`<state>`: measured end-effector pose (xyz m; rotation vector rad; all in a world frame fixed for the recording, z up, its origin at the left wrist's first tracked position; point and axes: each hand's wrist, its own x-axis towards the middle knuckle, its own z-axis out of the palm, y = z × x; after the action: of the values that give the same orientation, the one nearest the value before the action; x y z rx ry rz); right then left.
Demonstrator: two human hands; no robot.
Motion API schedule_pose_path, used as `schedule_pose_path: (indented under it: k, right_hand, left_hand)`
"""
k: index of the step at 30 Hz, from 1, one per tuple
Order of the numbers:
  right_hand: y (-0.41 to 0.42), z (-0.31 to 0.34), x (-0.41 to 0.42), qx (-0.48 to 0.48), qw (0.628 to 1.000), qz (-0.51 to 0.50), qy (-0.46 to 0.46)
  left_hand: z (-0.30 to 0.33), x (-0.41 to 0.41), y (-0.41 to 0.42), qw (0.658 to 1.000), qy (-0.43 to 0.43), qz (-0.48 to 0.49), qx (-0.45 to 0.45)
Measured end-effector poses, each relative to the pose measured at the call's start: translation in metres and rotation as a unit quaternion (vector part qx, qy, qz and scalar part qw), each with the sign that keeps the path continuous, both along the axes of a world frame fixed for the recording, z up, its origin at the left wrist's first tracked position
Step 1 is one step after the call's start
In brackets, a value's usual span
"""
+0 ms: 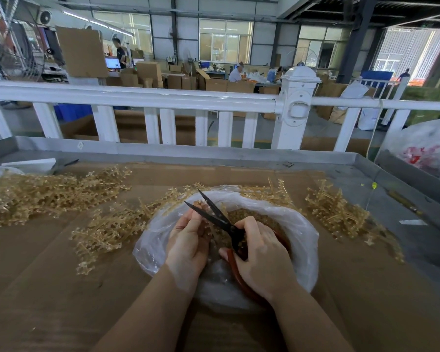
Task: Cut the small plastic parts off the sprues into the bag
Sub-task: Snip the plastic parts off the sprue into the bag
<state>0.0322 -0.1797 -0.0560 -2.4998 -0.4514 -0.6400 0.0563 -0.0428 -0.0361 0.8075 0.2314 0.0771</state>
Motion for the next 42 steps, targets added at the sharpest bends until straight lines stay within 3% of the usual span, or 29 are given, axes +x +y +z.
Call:
schedule_pose_path:
  k: [5,9,37,42]
  right_hand:
    - [-0.0006,0.0010,-0.0008,0.001,1.000,0.005,0.003]
    - [-0.0004,0.0014,-0.0017,0.004,1.000,0.009,0.000]
    - [0.0004,-0.0005,-0.0001,-0.002,1.000,0.006,-0.015]
    - [0.0004,0.0002,-0.0002,-0.008,1.000,0.007,-0.015]
  left_hand:
    - [-0.0078,-0.0017,0.0018,0.997,-0.043,-0.001,0.072]
    - [-0.0022,0.0017,0.0015,0.998,-0.030,-0.012,-0.044]
    - [-0.0032,-0.0036,-0.0001,0.998,-0.064,-0.003,0.001]
    - [-0.0024,-0.0016,-0.0025,0.998,-0.058,0.015,-0.028]
